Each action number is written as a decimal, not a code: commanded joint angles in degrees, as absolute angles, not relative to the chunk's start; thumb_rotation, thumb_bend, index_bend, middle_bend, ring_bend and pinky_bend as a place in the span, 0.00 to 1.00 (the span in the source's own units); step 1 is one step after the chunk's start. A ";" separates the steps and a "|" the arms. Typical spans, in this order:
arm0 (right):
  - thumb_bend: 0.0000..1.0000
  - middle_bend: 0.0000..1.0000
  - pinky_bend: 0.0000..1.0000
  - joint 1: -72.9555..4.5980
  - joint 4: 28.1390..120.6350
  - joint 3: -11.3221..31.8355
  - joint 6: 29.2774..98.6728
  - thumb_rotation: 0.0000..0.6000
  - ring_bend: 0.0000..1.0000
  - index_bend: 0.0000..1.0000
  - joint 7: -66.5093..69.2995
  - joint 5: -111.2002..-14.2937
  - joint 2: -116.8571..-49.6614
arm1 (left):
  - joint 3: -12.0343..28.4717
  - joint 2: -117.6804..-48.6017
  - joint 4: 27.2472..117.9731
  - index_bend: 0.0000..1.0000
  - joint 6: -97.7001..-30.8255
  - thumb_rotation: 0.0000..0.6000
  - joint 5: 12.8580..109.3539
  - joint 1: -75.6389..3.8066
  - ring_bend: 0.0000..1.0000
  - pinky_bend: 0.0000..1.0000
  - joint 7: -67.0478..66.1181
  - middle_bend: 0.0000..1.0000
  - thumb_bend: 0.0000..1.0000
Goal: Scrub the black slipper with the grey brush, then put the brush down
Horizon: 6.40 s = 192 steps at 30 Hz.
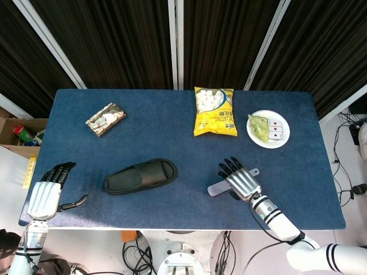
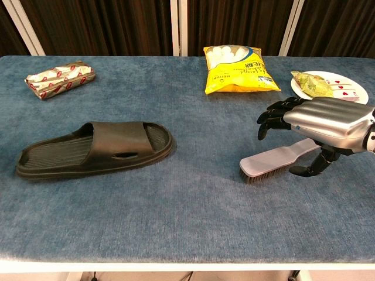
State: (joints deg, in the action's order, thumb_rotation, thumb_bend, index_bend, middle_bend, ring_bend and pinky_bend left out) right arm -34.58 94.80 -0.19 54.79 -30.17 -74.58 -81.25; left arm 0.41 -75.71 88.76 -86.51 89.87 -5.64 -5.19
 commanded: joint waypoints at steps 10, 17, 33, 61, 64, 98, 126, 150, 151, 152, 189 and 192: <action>0.24 0.13 0.00 -34.80 94.56 -0.39 54.35 1.00 0.00 0.27 -30.04 -74.52 -81.51 | 0.36 -75.83 88.85 0.14 -86.40 0.52 89.93 -5.68 0.14 0.28 -5.42 0.15 0.15; 0.26 0.13 0.00 -35.05 94.31 -0.36 54.09 1.00 0.00 0.32 -29.95 -74.51 -81.89 | 0.31 -75.74 88.92 0.14 -86.26 0.52 89.79 -5.64 0.14 0.28 -5.45 0.15 0.15; 0.29 0.16 0.00 -35.28 94.79 -0.22 54.07 1.00 0.00 0.40 -30.55 -73.65 -81.73 | -0.07 -75.45 89.14 0.14 -86.35 0.57 90.83 -5.81 0.14 0.28 -5.12 0.15 0.15; 0.44 0.55 0.44 -34.84 92.14 -0.03 56.89 1.00 0.44 0.75 -30.47 -75.40 -84.87 | -0.11 -75.37 88.73 0.14 -85.99 0.58 90.50 -5.84 0.14 0.28 -3.94 0.15 0.15; 0.47 0.58 0.52 -34.52 91.21 0.05 57.99 1.00 0.51 0.82 -29.87 -76.60 -85.60 | -0.14 -75.37 88.70 0.14 -85.88 0.58 90.46 -5.86 0.14 0.28 -3.64 0.15 0.15; 0.62 0.75 0.79 -41.75 100.99 12.46 55.79 1.00 0.69 0.97 -18.32 -76.73 -81.26 | -2.37 -75.14 92.13 0.20 -76.57 0.90 94.32 -11.58 0.19 0.30 -9.92 0.22 0.31; 0.64 0.76 0.80 -61.42 92.91 15.01 45.73 1.00 0.70 0.98 -30.15 -47.60 -94.97 | -4.04 -79.67 87.46 0.31 -63.15 1.00 91.69 -20.02 0.27 0.37 -2.63 0.33 0.83; 0.64 0.76 0.80 -67.89 78.85 14.76 50.09 1.00 0.70 0.98 -32.87 -44.14 -104.39 | -5.64 -80.64 84.95 0.31 -63.95 1.00 91.25 -20.27 0.27 0.37 0.47 0.33 0.85; 0.64 0.76 0.80 -67.97 78.04 14.87 51.28 1.00 0.70 0.98 -33.45 -44.29 -105.09 | -5.67 -80.65 84.88 0.31 -63.94 1.00 91.22 -20.28 0.27 0.37 0.55 0.33 0.85; 0.64 0.76 0.80 -68.03 77.02 14.99 52.88 1.00 0.70 0.98 -34.27 -44.49 -106.03 | -5.70 -80.66 84.79 0.31 -63.92 1.00 91.19 -20.32 0.27 0.37 0.65 0.33 0.85; 0.65 0.77 0.80 -69.91 97.96 10.54 46.22 1.00 0.71 0.99 -36.37 -36.73 -92.37 | -6.29 -81.30 84.13 0.31 -63.18 1.00 90.30 -21.06 0.27 0.37 1.03 0.33 0.85; 0.65 0.77 0.80 -70.83 95.36 10.67 47.81 1.00 0.71 0.99 -36.77 -36.10 -94.46 | -6.44 -81.31 84.12 0.31 -63.15 1.00 90.28 -21.02 0.27 0.37 0.99 0.33 0.85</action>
